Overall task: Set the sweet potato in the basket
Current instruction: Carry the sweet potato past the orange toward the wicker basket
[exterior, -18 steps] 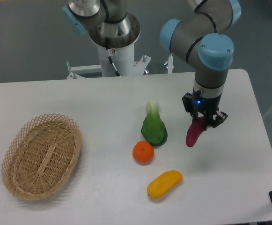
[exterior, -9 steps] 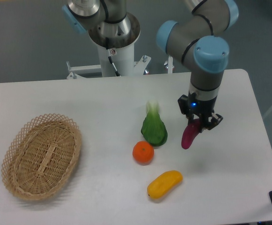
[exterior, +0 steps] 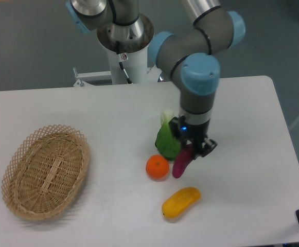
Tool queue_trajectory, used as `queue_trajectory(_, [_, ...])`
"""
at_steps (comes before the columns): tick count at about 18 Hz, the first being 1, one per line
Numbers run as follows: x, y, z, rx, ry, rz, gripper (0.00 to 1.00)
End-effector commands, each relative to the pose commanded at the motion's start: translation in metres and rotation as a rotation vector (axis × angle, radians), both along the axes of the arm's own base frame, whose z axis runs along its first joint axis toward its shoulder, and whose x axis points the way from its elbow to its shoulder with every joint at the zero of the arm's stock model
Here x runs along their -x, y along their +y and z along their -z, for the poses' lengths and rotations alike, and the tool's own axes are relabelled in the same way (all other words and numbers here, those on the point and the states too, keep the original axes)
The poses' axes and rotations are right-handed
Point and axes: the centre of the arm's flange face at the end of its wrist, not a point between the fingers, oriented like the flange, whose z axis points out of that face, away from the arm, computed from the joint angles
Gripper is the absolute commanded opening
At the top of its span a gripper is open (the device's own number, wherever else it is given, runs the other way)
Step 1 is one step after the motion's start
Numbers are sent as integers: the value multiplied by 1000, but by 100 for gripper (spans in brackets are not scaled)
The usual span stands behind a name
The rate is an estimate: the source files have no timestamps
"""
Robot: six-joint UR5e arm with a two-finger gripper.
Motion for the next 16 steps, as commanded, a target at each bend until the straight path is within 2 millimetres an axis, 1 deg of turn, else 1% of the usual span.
queue_trajectory(2, [-21,14,0,-4,-7,-4,3])
queue_trajectory(5, [-63,38,4,-1,-22,4,3])
queue_trajectory(6, [-75,46,3,-5,-23,8,3])
queue_trajectory(9, [-126,70,8,-3,-39,27,3])
queue_trajectory(12, [-177,91,24,20,-57,55,3])
queue_trajectory(14, [-208,101,36,40,-69,84,3])
queue_trajectory(16, [-243,107,51,65,-80,125,4])
